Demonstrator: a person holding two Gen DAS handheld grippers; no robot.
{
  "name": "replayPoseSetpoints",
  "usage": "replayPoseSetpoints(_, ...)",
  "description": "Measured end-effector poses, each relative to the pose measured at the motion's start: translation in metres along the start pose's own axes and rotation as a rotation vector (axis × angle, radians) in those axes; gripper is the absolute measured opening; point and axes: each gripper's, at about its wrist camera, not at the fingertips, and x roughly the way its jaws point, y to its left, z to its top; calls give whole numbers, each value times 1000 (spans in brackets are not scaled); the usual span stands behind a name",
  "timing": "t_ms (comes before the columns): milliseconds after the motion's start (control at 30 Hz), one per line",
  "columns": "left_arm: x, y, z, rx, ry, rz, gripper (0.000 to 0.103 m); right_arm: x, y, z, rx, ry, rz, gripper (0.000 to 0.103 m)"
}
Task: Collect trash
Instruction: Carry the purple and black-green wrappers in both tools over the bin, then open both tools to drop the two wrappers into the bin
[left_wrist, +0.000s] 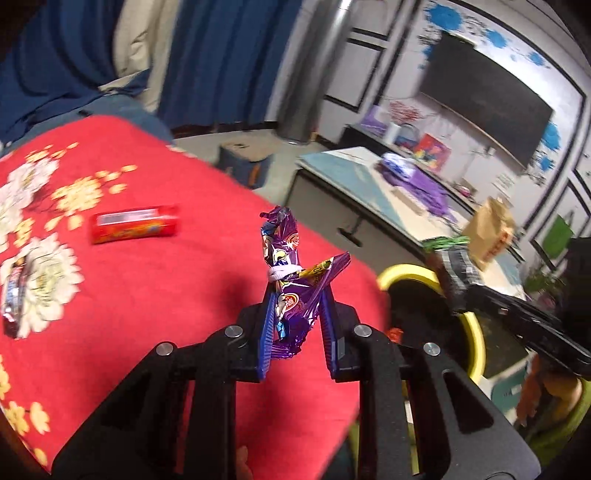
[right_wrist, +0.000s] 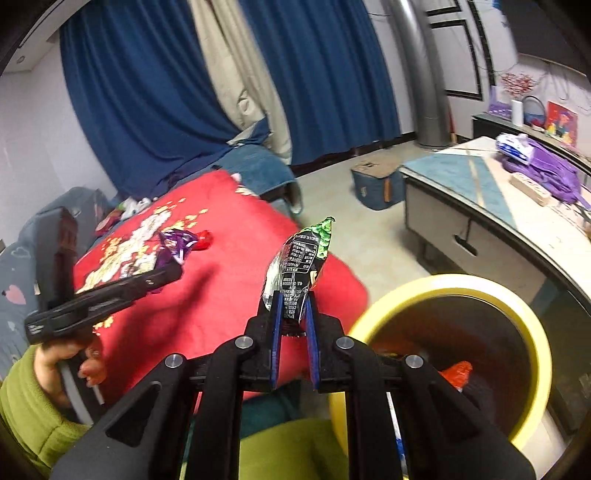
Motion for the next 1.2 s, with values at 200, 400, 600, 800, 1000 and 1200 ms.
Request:
replayPoseSetpoints(200,9,-43,-4,79,26,-81,16,-18,-32,-12,46,-6,-68,12)
replayPoseSetpoints(400,23,-77,-12,147,59,-127,16,-32,-56,-19,84,-17,-115,12)
replayPoseSetpoints(600,36,-103,-20,205,90,-163,16,-40,-77,-29,116,-10,-168,12)
replayPoseSetpoints(800,52,-130,-27,255,127,-207,16,-46,-101,-40,178,12,-211,12)
replayPoseSetpoints(1000,67,-149,-38,311,168,-235,17,-45,-122,-50,264,45,-220,13)
replayPoseSetpoints(1200,84,-155,-38,332,191,-225,40,-54,-139,-55,352,31,-264,48)
